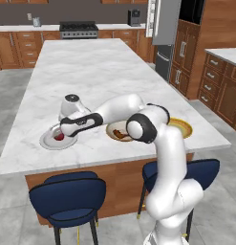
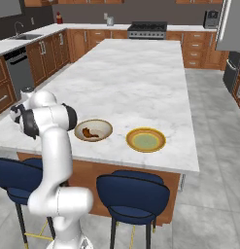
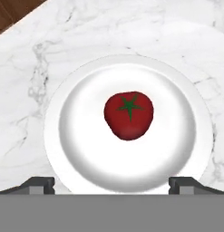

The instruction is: Pick the chicken drumstick and tomato from their plates and place them in the bowl. Then put the bowl in the fridge.

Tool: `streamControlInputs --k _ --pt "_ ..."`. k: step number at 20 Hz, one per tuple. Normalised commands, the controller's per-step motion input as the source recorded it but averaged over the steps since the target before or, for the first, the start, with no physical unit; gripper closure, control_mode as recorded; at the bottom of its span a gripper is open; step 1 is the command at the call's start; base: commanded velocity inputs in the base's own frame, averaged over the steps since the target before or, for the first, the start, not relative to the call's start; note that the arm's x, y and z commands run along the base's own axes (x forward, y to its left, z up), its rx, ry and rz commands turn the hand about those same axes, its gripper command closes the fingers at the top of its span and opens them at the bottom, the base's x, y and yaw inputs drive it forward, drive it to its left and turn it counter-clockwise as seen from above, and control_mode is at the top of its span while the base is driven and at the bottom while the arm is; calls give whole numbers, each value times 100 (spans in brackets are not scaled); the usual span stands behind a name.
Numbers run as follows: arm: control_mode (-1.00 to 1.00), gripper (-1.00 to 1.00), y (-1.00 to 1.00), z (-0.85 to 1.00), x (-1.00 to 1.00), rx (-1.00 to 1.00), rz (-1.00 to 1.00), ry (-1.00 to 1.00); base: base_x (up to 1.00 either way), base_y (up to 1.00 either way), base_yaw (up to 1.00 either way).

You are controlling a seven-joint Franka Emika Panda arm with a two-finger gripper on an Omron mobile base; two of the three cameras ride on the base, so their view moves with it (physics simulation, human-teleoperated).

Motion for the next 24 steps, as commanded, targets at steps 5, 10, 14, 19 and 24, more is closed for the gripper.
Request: streamControlInputs --k 5,10,14,19,24 --pt "-100 -100 13 -42 14 -5 0 10 0 0 0" --pt "-100 -100 15 -27 25 0 0 1 0 0 0" --pt "-100 -100 10 -9 32 0 0 0 0 0 0" --pt "-100 -100 11 -4 28 0 0 0 0 0 0" --pt "-100 -100 10 -15 22 0 0 3 0 0 0"
